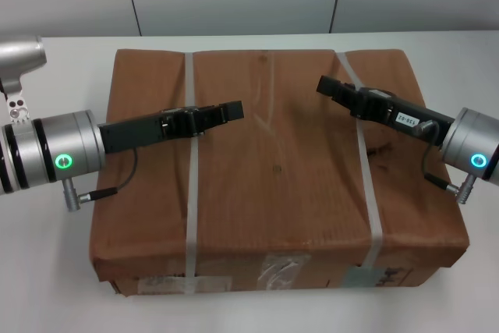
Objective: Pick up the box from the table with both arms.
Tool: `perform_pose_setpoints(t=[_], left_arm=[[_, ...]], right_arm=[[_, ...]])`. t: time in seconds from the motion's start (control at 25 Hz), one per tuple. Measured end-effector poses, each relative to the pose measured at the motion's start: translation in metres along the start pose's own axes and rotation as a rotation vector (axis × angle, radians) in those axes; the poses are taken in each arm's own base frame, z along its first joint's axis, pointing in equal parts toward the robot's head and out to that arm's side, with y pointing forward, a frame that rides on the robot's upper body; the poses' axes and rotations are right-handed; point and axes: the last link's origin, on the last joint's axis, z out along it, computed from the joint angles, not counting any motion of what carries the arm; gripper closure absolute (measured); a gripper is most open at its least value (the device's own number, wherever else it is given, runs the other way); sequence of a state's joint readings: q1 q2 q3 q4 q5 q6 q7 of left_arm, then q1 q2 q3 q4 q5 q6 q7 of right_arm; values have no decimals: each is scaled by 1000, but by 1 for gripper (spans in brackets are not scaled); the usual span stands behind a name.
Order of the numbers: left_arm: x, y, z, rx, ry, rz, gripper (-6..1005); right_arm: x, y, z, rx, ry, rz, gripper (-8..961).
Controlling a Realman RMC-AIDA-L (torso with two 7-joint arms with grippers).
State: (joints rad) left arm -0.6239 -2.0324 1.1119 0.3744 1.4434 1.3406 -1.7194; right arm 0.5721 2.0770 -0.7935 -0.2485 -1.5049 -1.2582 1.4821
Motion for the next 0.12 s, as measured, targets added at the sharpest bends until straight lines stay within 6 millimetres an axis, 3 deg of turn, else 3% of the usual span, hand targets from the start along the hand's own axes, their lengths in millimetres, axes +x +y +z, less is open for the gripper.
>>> perform_pose_setpoints(t=[0.12], left_arm=[[1, 0, 0, -1, 6, -1, 904]], right_arm=[[0, 0, 0, 0, -1, 1, 914]])
